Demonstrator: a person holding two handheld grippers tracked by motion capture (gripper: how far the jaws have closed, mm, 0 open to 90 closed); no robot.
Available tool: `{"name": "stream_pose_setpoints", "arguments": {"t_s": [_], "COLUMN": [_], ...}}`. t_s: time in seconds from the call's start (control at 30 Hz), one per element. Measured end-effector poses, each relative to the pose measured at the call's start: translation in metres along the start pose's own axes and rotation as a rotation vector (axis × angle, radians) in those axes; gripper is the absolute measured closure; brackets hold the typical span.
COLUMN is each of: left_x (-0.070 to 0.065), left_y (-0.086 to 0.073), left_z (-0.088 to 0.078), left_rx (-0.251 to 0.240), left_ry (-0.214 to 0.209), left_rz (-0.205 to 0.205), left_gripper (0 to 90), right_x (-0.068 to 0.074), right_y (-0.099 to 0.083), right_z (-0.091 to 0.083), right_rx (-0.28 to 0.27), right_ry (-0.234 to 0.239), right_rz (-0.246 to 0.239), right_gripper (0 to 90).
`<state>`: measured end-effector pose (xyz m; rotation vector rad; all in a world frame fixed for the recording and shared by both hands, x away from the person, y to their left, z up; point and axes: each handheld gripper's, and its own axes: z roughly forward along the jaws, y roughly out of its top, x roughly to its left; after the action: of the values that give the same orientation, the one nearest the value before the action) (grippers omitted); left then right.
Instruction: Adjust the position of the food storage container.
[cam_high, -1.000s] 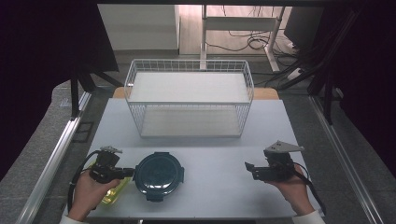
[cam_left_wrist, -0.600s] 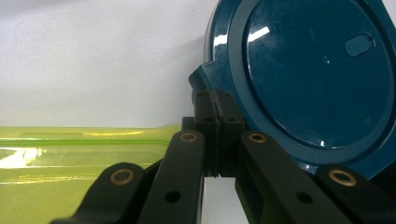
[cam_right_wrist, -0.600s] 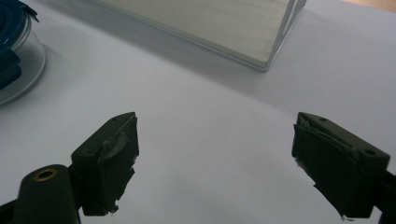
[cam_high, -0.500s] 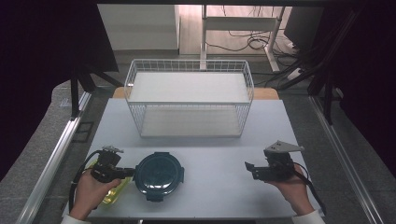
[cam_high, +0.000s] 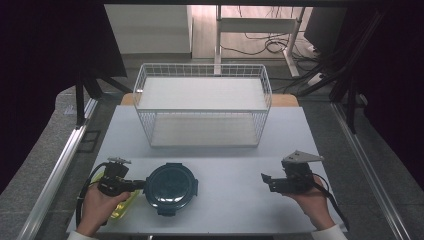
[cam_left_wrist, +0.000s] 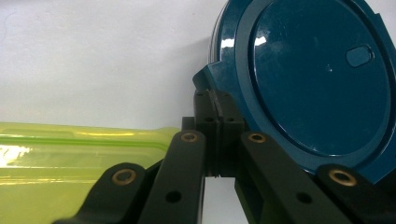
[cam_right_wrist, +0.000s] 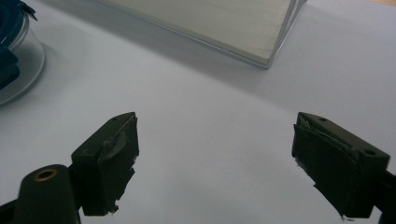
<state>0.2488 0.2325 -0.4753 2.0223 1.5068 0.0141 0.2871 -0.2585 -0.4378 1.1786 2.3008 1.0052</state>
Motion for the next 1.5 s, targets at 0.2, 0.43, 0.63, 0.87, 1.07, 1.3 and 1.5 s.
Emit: {"name": "stream_pose_setpoints", "arguments": {"t_s": [0.2,0.43,0.63,0.87,1.07,1.3,1.5], "left_x": [-0.005,-0.016,-0.025,-0.038,-0.051,-0.066,-0.074], "left_y": [0.001,0.003,0.008,0.013,0.019,0.025,0.029], "left_z": [0.002,0.009,0.015,0.024,0.032,0.041,0.046], "left_rx": [0.005,0.004,0.008,0.009,0.017,0.031,0.038], "left_ry": [-0.016,-0.029,-0.041,-0.081,-0.099,-0.114,-0.127], "left_rz": [0.005,0.024,0.037,0.051,0.08,0.111,0.133], "left_gripper": [90.0,90.0,90.0,90.0,90.0,90.0,90.0], "right_x": [0.0,0.0,0.0,0.0,0.001,0.001,0.001], "right_y": [0.0,0.001,0.001,0.0,0.0,0.0,0.0], "right_z": [0.0,0.001,0.001,0.001,0.001,0.001,0.001], "right_rx": [0.001,0.003,0.005,0.009,0.011,0.012,0.014], "right_ry": [0.0,-0.001,0.0,0.003,0.003,0.004,0.006], "right_rz": [-0.001,-0.001,-0.002,-0.001,0.0,0.0,-0.002], "right_gripper": [14.3,14.4,14.3,14.3,14.4,14.4,14.4]}}
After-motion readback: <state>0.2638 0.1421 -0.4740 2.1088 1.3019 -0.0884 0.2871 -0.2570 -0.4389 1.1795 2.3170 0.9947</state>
